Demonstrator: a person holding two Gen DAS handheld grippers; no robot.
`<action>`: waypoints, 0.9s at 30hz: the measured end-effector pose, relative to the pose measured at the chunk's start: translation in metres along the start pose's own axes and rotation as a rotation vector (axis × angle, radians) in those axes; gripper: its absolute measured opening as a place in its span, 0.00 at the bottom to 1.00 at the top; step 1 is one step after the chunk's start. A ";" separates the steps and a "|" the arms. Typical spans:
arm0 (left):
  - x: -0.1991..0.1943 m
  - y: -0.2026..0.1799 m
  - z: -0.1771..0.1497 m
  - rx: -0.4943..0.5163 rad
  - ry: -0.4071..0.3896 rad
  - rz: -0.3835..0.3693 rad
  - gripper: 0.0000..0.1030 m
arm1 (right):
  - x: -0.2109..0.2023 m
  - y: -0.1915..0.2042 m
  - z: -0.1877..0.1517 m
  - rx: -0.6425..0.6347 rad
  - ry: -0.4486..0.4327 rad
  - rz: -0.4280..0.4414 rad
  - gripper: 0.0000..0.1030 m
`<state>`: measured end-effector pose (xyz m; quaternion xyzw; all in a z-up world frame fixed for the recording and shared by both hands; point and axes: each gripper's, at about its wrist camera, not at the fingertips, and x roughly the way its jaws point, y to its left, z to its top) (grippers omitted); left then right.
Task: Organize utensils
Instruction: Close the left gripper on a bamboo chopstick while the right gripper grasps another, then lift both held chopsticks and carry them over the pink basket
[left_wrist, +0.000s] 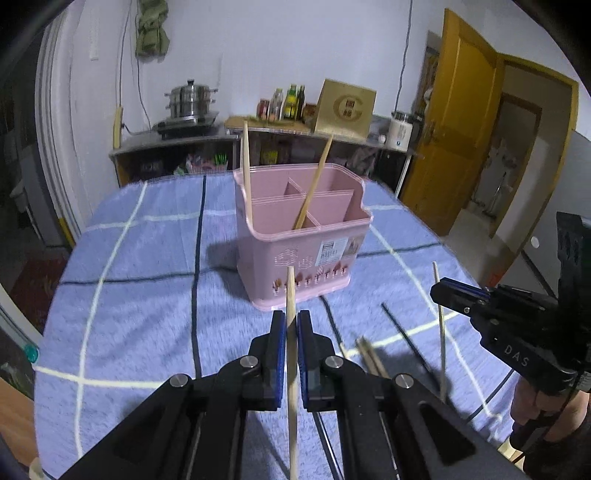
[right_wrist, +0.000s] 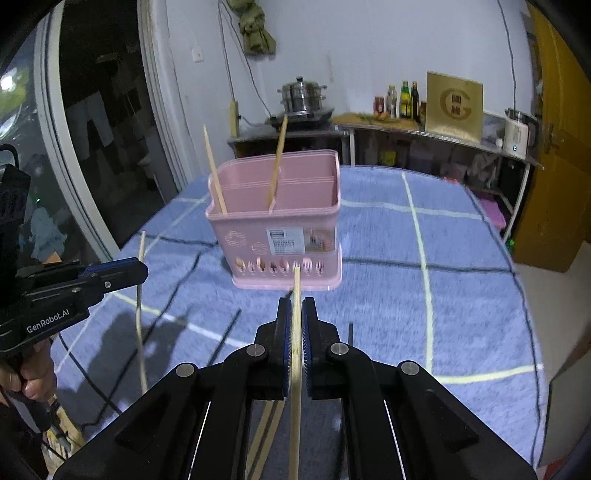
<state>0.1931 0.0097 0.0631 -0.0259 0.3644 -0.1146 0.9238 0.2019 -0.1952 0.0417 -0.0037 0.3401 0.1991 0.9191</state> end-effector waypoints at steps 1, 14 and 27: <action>-0.004 0.000 0.003 0.002 -0.010 -0.002 0.06 | -0.003 0.000 0.003 -0.001 -0.011 0.000 0.05; -0.041 -0.008 0.018 0.023 -0.084 -0.030 0.06 | -0.032 0.005 0.017 -0.018 -0.098 -0.004 0.05; -0.049 -0.011 0.023 0.041 -0.084 -0.049 0.06 | -0.047 0.016 0.024 -0.054 -0.125 0.011 0.05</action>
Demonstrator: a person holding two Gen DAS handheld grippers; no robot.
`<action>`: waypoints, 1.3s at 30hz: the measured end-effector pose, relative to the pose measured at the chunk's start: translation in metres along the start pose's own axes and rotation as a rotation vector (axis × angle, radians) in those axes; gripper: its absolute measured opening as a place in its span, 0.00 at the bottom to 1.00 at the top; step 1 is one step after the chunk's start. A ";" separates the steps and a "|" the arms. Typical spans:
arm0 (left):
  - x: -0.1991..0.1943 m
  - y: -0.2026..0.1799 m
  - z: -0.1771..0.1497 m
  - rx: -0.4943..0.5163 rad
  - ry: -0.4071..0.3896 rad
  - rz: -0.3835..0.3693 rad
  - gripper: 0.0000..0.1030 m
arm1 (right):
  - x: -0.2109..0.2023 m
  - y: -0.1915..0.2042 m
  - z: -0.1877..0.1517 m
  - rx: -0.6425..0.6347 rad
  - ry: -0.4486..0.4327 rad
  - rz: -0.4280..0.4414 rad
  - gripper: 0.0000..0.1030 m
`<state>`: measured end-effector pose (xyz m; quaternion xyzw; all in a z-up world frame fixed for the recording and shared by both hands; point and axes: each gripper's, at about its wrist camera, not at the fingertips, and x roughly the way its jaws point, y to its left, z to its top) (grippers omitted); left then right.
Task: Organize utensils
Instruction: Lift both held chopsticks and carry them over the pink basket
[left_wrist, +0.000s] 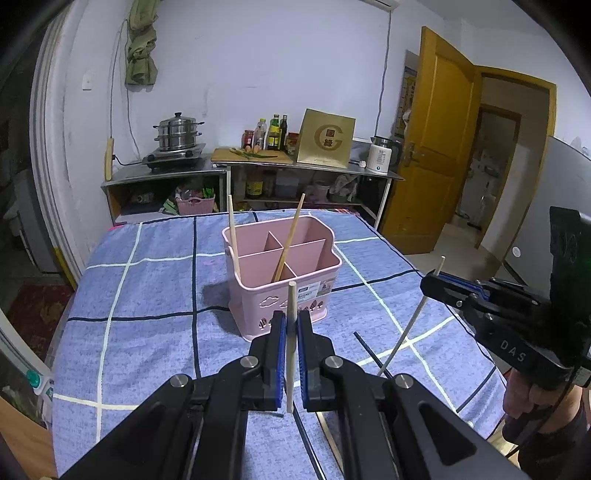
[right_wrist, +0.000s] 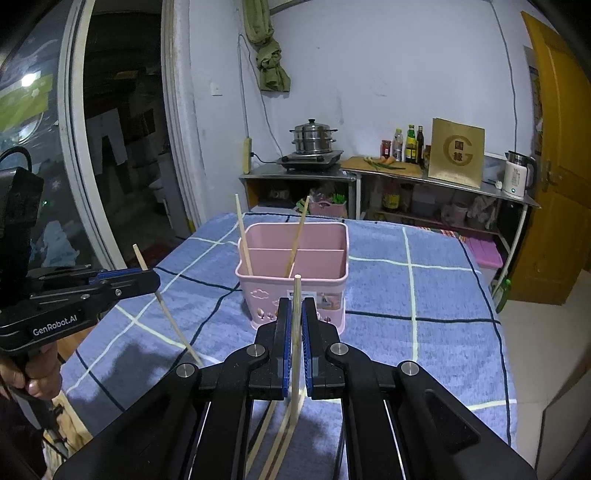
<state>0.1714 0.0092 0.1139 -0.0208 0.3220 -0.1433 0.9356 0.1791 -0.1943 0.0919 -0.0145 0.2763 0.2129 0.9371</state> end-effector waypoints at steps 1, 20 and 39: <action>0.001 0.001 0.001 0.000 0.001 -0.002 0.06 | 0.001 0.000 0.001 -0.001 0.000 0.001 0.05; -0.007 0.011 0.091 -0.035 -0.116 -0.038 0.06 | 0.006 -0.001 0.078 0.023 -0.148 0.029 0.05; 0.043 0.042 0.139 -0.058 -0.148 0.022 0.06 | 0.057 -0.001 0.118 0.056 -0.179 0.058 0.05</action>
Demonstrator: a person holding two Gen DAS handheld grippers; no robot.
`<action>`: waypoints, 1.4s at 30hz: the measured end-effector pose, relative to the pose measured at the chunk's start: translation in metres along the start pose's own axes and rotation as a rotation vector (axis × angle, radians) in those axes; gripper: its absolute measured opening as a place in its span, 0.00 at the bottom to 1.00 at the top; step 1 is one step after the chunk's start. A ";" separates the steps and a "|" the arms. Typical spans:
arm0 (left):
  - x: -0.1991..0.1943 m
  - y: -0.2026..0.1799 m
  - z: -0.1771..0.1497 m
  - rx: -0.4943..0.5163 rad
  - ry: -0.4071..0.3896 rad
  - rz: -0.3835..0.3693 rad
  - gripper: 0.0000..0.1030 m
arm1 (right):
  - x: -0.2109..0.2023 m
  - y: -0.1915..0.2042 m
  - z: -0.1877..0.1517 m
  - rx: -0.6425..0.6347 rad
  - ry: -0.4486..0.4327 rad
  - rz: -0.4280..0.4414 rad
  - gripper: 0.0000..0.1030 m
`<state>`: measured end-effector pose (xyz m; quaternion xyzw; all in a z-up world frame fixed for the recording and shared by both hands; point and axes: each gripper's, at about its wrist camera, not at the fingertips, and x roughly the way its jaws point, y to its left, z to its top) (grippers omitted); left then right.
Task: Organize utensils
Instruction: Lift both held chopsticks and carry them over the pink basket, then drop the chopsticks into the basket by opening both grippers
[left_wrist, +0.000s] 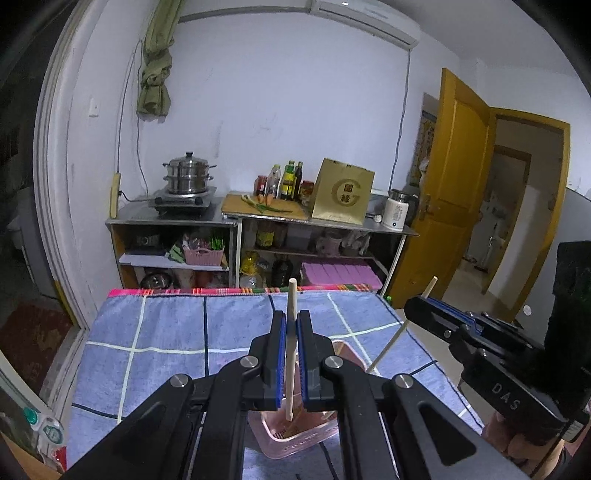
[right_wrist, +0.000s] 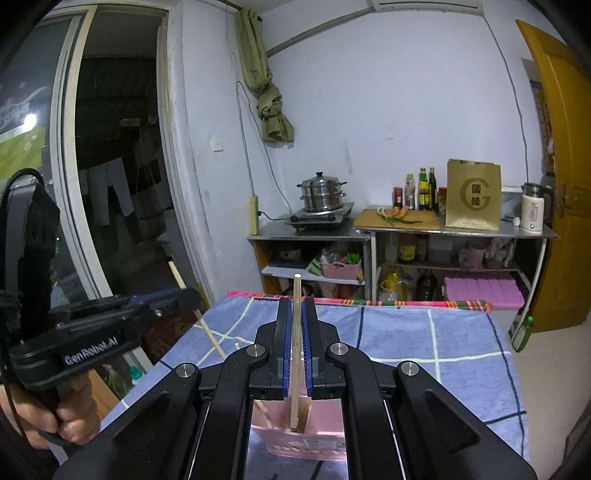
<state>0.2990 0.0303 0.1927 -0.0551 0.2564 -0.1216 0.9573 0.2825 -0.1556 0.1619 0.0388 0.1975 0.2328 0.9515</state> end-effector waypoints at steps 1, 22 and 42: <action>0.006 0.002 -0.002 -0.001 0.008 0.002 0.06 | 0.005 0.000 -0.002 0.002 0.005 0.001 0.05; 0.066 0.010 -0.061 0.046 0.081 0.086 0.06 | 0.069 -0.017 -0.055 0.021 0.182 -0.001 0.05; 0.050 -0.002 -0.069 0.090 0.053 0.151 0.21 | 0.057 -0.014 -0.061 -0.007 0.191 -0.005 0.14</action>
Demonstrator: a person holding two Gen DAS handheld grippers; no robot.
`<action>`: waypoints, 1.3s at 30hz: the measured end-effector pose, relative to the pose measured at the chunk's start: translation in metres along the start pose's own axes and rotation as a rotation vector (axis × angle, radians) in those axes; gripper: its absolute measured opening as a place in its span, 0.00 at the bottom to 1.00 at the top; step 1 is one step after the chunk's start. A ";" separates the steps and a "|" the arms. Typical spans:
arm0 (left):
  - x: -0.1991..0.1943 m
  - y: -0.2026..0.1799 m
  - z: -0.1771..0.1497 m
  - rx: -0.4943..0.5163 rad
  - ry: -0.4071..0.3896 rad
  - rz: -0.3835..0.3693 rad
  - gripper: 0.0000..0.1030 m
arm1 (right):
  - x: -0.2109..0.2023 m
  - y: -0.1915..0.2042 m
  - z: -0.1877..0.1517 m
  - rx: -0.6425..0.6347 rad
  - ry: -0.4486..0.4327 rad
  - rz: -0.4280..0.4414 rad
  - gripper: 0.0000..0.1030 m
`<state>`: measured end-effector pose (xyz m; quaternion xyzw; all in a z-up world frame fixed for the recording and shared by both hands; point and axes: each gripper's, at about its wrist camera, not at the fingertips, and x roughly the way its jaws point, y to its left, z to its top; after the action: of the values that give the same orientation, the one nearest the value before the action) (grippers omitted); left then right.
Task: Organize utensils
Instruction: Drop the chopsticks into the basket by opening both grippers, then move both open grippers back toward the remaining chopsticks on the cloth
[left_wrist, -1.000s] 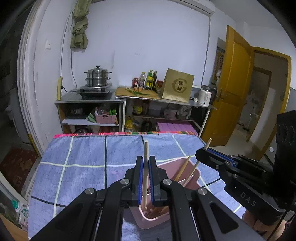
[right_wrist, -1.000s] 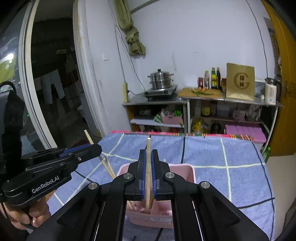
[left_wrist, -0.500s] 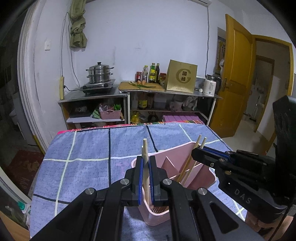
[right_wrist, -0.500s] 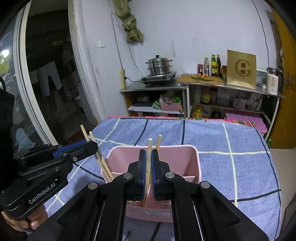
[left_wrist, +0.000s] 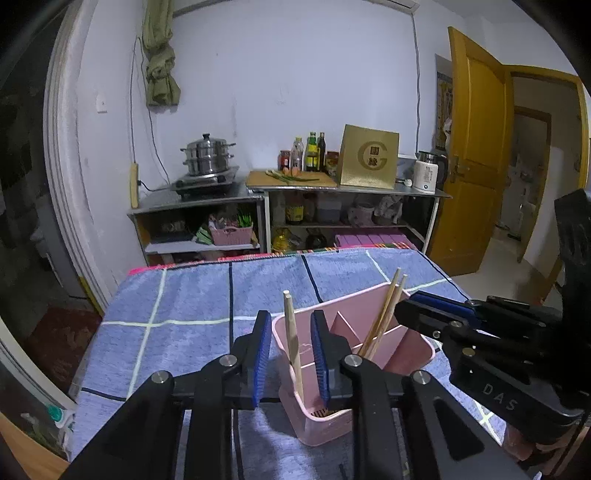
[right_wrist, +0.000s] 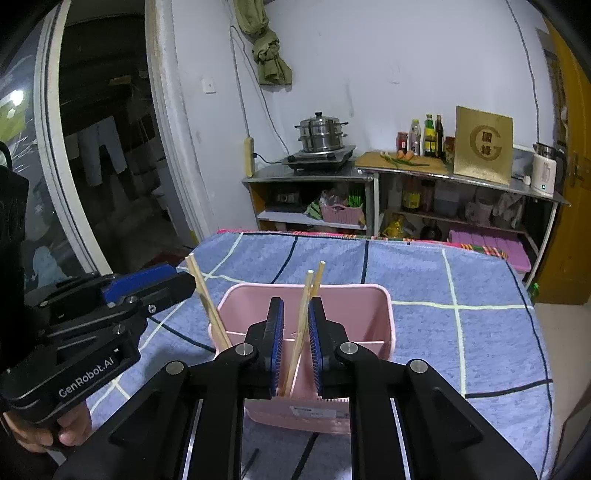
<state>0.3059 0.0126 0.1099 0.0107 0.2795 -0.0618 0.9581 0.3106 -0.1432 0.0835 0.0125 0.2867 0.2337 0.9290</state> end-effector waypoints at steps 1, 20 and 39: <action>-0.005 -0.001 0.000 0.002 -0.010 0.005 0.21 | -0.004 0.000 -0.001 -0.001 -0.006 0.001 0.14; -0.099 -0.009 -0.034 -0.018 -0.086 -0.016 0.22 | -0.096 0.008 -0.038 -0.003 -0.094 0.016 0.14; -0.135 -0.034 -0.119 -0.009 -0.015 -0.105 0.22 | -0.152 0.008 -0.111 0.016 -0.064 -0.015 0.14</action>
<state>0.1249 0.0006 0.0821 -0.0089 0.2728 -0.1108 0.9556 0.1373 -0.2156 0.0720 0.0251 0.2588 0.2238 0.9393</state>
